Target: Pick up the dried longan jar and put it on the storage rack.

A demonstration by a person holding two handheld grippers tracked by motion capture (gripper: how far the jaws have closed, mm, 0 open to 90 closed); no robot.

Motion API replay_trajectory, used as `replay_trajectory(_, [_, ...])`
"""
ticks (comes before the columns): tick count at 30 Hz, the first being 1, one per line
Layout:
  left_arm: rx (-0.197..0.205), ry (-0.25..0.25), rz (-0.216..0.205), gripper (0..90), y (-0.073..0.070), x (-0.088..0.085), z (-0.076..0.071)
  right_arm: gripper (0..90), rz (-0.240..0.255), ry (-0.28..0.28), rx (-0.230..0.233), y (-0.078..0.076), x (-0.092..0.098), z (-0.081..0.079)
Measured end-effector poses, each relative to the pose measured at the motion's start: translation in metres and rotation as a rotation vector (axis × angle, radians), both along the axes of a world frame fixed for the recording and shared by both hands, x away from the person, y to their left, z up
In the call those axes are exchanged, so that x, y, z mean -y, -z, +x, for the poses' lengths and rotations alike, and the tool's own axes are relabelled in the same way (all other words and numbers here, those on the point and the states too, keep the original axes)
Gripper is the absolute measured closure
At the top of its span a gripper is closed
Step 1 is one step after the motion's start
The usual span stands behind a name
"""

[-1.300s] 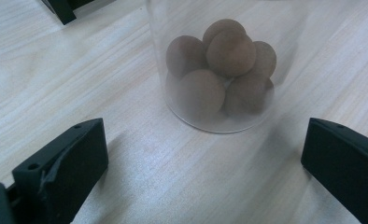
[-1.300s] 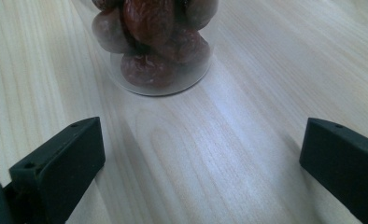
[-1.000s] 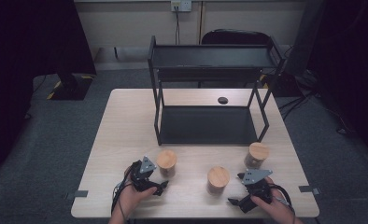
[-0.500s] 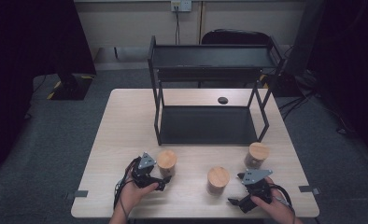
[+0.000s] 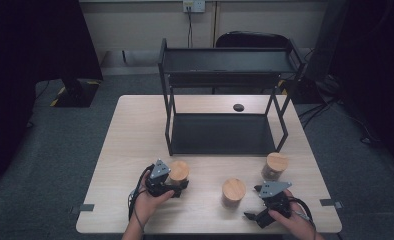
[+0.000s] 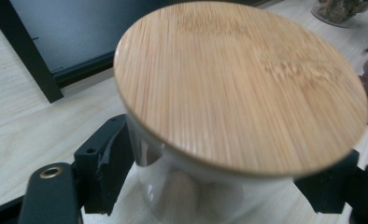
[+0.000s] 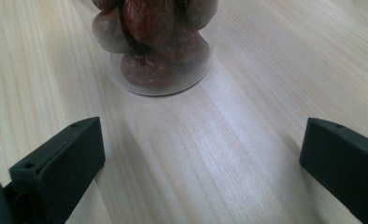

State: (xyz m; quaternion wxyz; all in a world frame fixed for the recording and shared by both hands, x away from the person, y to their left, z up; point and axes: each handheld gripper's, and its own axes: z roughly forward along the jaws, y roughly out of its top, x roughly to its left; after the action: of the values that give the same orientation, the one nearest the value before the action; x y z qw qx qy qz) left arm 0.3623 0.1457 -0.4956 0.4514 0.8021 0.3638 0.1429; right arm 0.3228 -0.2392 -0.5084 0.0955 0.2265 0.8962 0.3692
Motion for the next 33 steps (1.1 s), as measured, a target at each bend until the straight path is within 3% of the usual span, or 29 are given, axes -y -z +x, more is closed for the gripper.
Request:
replay_trajectory(9, [0.035, 0.007, 0.048, 25.1, -0.004, 0.004, 0.001, 0.0, 0.0, 0.0, 0.0, 0.0, 0.0, 0.0])
replay_trajectory(23, [0.024, 0.012, 0.05, 25.8, -0.008, 0.011, 0.005, 0.0, 0.0, 0.0, 0.0, 0.0, 0.0, 0.0])
replay_trajectory(33, [0.02, 0.021, 0.015, 25.8, -0.011, 0.022, 0.014, 0.0, 0.0, 0.0, 0.0, 0.0, 0.0, 0.0])
